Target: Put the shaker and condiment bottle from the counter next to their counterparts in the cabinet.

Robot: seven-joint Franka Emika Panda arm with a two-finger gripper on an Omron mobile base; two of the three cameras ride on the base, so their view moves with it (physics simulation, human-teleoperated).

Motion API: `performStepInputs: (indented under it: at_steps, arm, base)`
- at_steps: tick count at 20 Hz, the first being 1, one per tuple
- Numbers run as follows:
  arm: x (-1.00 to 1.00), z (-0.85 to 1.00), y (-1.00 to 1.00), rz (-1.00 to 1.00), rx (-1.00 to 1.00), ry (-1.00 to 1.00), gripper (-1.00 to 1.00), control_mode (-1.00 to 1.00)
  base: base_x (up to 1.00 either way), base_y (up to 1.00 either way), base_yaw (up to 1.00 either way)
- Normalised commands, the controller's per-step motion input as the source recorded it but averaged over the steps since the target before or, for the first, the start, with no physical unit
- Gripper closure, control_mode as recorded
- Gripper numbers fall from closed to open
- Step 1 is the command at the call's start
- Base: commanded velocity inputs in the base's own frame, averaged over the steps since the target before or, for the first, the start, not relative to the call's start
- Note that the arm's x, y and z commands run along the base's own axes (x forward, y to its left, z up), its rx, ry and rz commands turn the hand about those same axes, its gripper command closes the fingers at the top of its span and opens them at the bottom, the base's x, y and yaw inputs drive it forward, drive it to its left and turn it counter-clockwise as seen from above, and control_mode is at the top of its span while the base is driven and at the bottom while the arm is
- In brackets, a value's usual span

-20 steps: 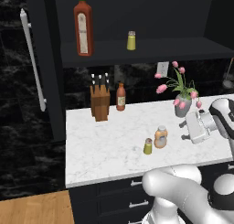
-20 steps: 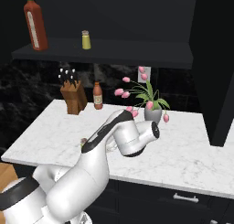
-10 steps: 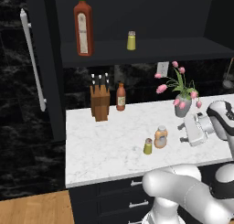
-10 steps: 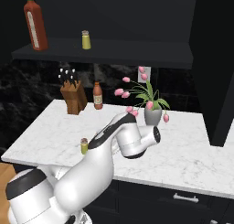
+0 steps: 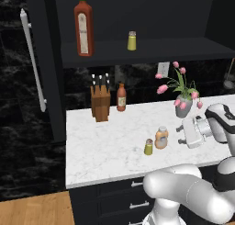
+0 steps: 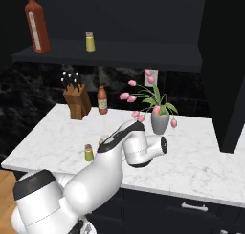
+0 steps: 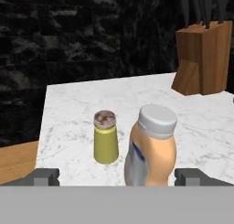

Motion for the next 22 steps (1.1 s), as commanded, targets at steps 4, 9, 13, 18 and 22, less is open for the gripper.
performStepInputs:
  at_steps: [4, 9, 13, 18, 22]
  arm:
    - [0.26, -0.09, 0.0, 0.0, 0.06, 0.06, -1.0, -1.0]
    - [0.15, -0.13, 0.0, 0.0, 0.07, 0.01, -1.0, -1.0]
    - [0.07, -0.13, 0.0, 0.0, 0.04, 0.0, -1.0, -1.0]
    - [0.08, -0.06, 0.0, 0.0, 0.04, 0.0, -1.0, -1.0]
    - [0.11, -0.03, 0.0, 0.0, 0.04, 0.0, -1.0, -1.0]
  base:
    - [0.0, 0.0, 0.0]
    - [0.0, 0.0, 0.0]
    - [0.0, 0.0, 0.0]
    - [0.0, 0.0, 0.0]
    - [0.0, 0.0, 0.0]
